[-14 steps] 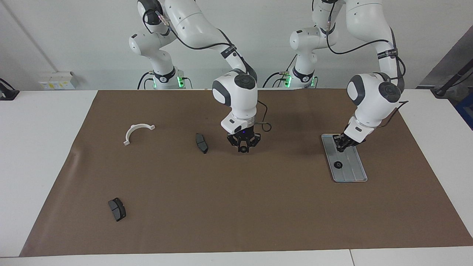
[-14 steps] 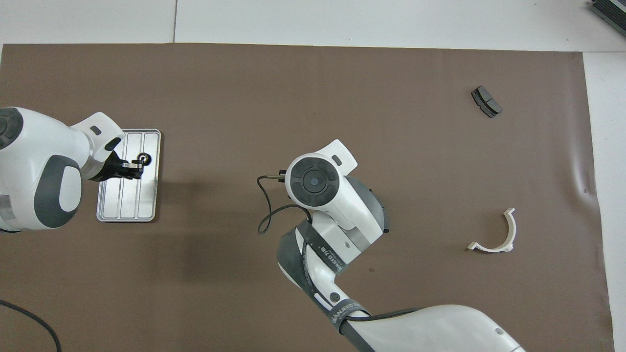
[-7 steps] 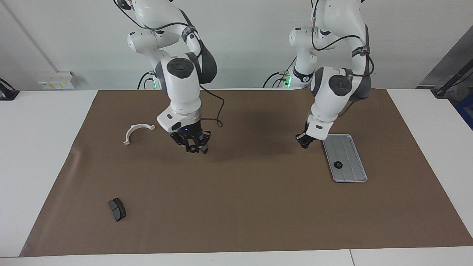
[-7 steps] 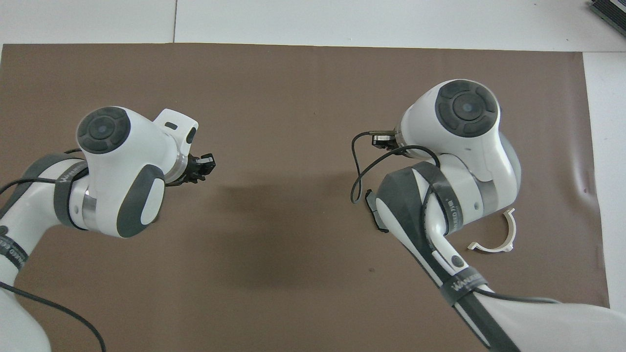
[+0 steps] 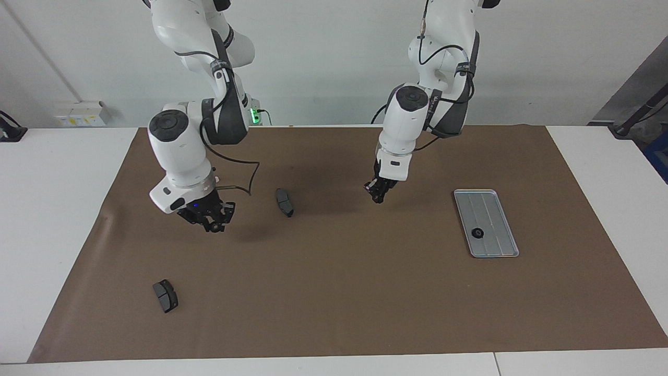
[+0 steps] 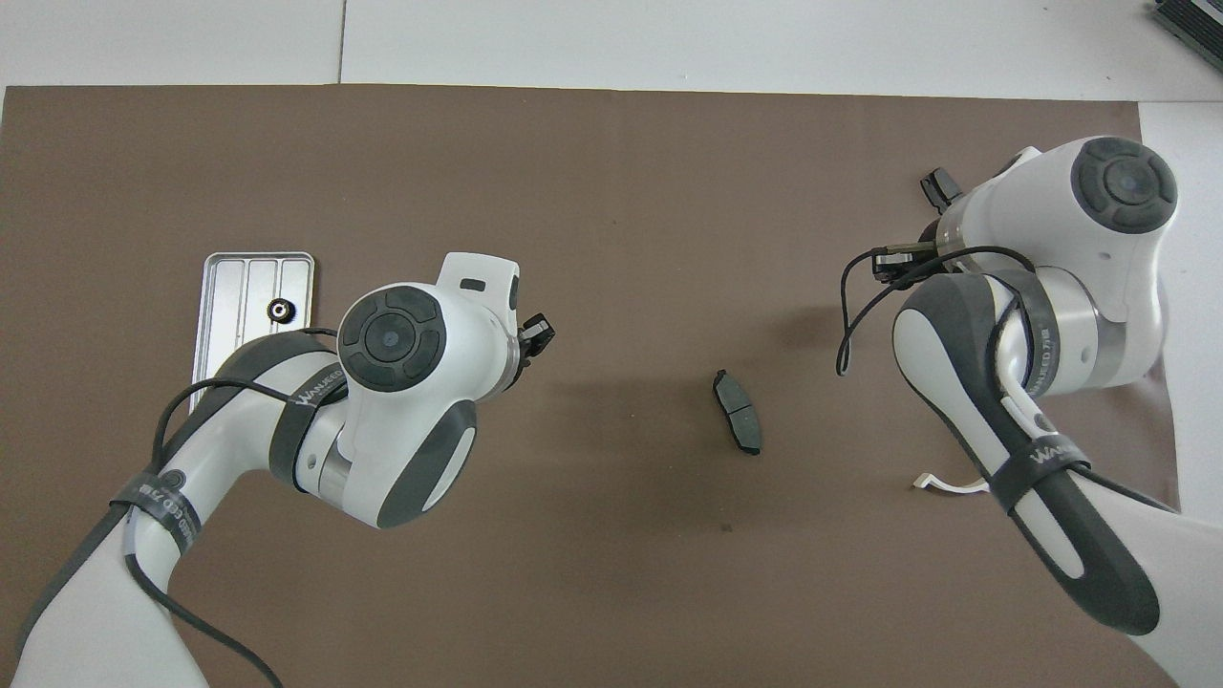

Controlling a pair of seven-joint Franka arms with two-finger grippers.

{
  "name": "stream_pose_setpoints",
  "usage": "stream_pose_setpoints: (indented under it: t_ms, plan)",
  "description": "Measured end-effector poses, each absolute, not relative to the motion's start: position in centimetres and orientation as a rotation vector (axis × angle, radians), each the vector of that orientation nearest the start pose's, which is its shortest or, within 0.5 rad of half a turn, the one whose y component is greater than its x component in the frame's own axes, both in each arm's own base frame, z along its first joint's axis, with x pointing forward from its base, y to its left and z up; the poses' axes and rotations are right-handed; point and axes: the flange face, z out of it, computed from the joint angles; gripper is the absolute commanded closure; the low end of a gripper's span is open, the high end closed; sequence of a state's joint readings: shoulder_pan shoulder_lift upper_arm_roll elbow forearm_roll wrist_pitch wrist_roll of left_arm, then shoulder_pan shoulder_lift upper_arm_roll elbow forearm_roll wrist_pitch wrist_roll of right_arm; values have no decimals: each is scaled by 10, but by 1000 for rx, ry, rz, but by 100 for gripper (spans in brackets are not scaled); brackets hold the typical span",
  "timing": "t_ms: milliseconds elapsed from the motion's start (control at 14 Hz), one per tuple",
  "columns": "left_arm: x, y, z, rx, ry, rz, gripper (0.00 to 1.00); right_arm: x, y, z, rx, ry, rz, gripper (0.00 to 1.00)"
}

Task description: Place bearing gear from tray to pile

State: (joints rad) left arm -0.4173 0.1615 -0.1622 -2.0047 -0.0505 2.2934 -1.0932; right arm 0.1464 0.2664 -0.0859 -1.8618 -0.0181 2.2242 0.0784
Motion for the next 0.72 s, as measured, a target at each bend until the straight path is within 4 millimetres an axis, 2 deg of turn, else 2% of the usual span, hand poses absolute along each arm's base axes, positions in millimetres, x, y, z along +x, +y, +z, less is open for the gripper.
stream_pose_setpoints:
  t_ms: [72,215,430,573,644,716]
  plan:
    - [498,-332,390,-3166,-901,-41,91,626,29,369,-3168,17,-171,100]
    - [504,-349,390,-3167,-971,-23,91,620,24,343,-3167,24,-185,100]
    - [517,-382,375,-3154,-1052,11,91,617,19,327,-3169,38,-172,100]
    - [522,-391,368,-3152,-1065,23,91,617,15,314,-3149,74,-194,98]
    - [523,-392,368,-3152,-1067,22,88,616,15,306,-3143,85,-199,91]
    - [524,-393,368,-3155,-1067,21,79,616,15,299,-3143,85,-196,83]
